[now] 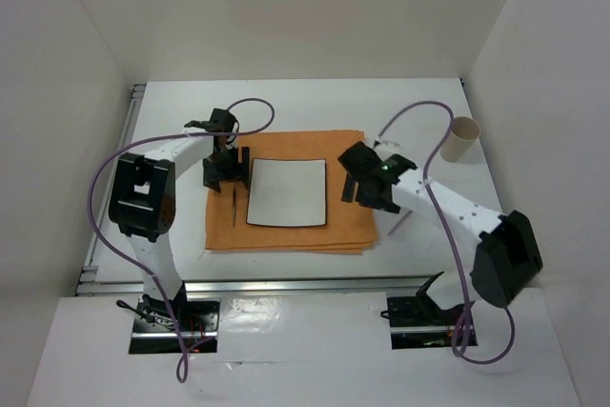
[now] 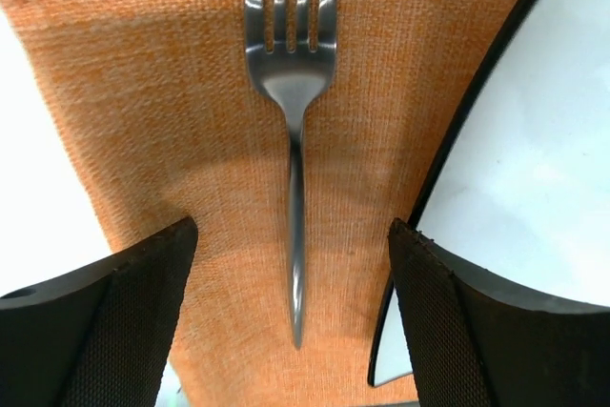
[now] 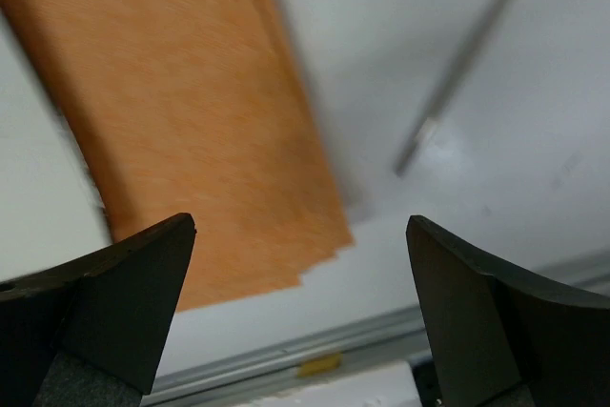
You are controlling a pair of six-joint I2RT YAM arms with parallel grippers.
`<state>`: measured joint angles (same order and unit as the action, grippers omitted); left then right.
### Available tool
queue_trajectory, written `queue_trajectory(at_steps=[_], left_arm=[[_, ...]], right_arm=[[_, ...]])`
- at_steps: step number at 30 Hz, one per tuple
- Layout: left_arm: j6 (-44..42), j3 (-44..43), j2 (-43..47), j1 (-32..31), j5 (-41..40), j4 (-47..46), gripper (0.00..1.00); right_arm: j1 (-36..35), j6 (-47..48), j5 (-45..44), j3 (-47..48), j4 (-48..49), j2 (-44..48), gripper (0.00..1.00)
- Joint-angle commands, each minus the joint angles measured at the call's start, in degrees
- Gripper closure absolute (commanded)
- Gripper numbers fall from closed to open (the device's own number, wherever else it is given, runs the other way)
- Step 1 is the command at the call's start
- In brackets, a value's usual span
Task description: Set the dinner table for one person
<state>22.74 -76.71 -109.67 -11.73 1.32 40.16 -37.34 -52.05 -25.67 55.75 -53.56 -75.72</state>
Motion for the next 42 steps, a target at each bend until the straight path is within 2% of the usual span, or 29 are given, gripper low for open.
queue_trajectory(at_steps=[1, 2, 3, 5, 6, 8, 9, 11, 13, 15, 16, 18, 24, 29, 31, 35, 38, 42], left_arm=[[-1.5, -3.4, 4.4, 0.1, -0.6, 2.7, 0.12], [-1.5, -4.1, 4.9, 0.1, -1.1, 3.4, 0.12], [-1.5, -4.1, 5.4, 0.1, -1.1, 3.4, 0.12], [-2.1, -4.1, 7.1, 0.1, -1.8, 4.0, 0.12], [-2.1, -4.1, 7.7, 0.7, -1.8, 4.0, 0.12], [-2.7, -4.1, 8.8, 1.3, -2.3, 4.0, 0.12], [-2.7, -4.1, 9.3, 2.0, -2.3, 4.6, 0.12], [-4.1, -5.4, 10.7, 3.3, -1.2, 5.1, 0.12], [-6.0, -6.1, 12.4, 4.3, 2.0, 5.1, 0.12], [-7.6, -6.1, 13.7, 6.2, 4.9, 5.1, 0.12], [-9.1, -6.1, 14.9, 6.2, 7.1, 5.1, 0.12], [-11.4, -6.7, 16.1, 7.0, 8.9, 5.7, 0.12], [-15.4, -5.6, 21.8, 7.0, 6.5, 4.7, 0.11], [-16.8, -5.6, 22.9, 7.0, 7.2, 5.2, 0.11], [-16.8, -5.6, 22.9, 7.0, 8.0, 5.2, 0.11], [-17.3, -5.6, 23.4, 7.0, 8.0, 5.2, 0.11], [-17.3, -5.6, 23.4, 7.0, 7.5, 5.2, 0.11], [-17.3, -6.2, 24.0, 7.0, 6.9, 5.7, 0.11]], right_arm=[[0.7, 14.9, -1.2, 12.5, 11.9, -9.0, 0.0], [1.8, 19.8, -0.1, 15.5, 13.3, -11.2, 0.0], [2.7, 21.9, 1.4, 21.4, 14.9, -13.1, 0.0], [5.5, 25.1, 6.7, 26.1, 20.8, -17.5, 0.0], [9.7, 26.7, 14.3, 29.3, 23.5, -18.7, 0.0], [15.4, 26.1, 21.6, 32.8, 26.7, -23.2, 0.0], [21.0, 23.9, 23.9, 34.9, 26.8, -25.2, 0.0], [24.6, 23.2, 24.1, 42.1, 20.5, -30.2, 0.01], [25.3, 24.1, 18.9, 44.0, 16.8, -30.9, 0.01], [25.3, 24.1, 16.8, 39.8, 16.2, -26.3, 0.01], [25.3, 24.1, 16.3, 33.8, 16.8, -24.2, 0.01], [25.3, 22.7, 14.0, 28.2, 15.4, -18.4, 0.01], [28.0, 15.5, 12.1, 7.9, 12.7, -6.3, 0.04], [31.8, 10.0, 12.7, -3.7, 12.1, -3.5, 0.04], [33.3, 9.2, 13.4, -6.7, 15.8, -2.9, 0.04], [37.5, 9.9, 15.7, -9.9, 20.2, -7.1, 0.07], [37.5, 11.2, 17.0, -10.0, 22.2, -10.0, 0.13], [37.5, 11.7, 19.7, -12.4, 24.2, -10.0, 0.31]])
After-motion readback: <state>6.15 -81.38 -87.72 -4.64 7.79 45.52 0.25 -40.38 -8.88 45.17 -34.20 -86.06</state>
